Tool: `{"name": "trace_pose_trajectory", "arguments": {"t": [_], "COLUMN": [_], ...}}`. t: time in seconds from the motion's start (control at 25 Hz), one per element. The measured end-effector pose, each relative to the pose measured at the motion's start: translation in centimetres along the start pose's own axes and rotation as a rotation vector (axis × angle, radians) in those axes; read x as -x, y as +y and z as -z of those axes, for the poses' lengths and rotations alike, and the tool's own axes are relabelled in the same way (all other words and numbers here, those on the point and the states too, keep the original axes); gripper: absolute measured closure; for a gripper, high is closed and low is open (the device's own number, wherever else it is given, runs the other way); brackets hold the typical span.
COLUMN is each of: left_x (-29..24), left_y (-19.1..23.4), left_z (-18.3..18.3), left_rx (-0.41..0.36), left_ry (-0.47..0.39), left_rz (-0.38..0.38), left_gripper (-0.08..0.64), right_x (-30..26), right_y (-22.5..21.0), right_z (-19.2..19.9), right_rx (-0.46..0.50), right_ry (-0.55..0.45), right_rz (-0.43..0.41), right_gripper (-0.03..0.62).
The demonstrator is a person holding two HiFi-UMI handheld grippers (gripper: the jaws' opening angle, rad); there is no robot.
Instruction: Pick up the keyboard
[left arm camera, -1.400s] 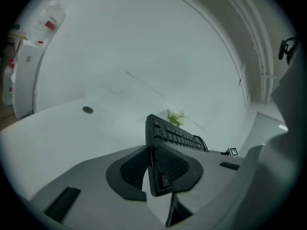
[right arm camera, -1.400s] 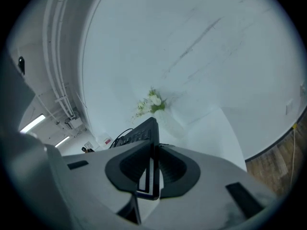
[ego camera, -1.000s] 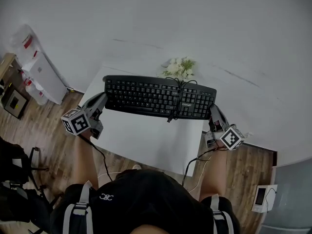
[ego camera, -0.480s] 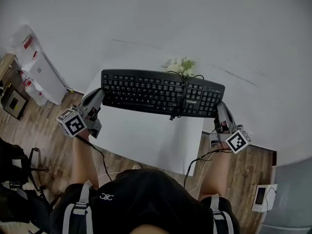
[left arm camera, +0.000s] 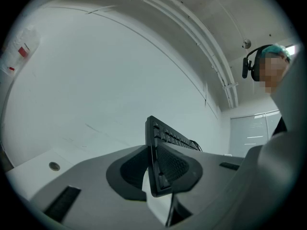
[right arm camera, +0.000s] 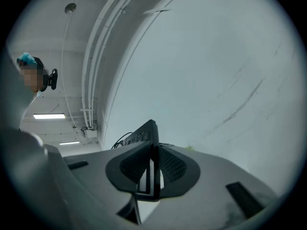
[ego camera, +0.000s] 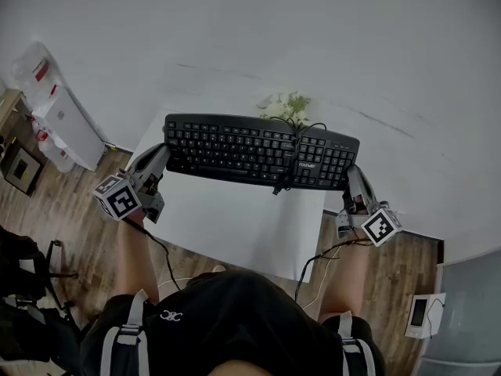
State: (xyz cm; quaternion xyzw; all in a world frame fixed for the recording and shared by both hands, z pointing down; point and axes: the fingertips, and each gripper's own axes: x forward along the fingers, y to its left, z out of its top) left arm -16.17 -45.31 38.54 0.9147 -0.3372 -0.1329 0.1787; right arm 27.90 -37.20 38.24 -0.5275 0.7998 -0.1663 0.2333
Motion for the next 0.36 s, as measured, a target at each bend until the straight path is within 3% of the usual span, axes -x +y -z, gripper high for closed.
{"name": "trace_pose_trajectory", "arguments": {"t": [0.36], "left_x": [0.04], "left_y": [0.11], "left_z": [0.42], "left_rx": [0.014], "left_ry": [0.015], "left_rz": [0.008], "left_gripper": [0.486], "right_x": [0.49], "right_y": [-0.41], "right_z": [0.29], "right_rx": [-0.007], "right_ry": [0.007], "right_rz": [0.024], "right_gripper": [0.535]}}
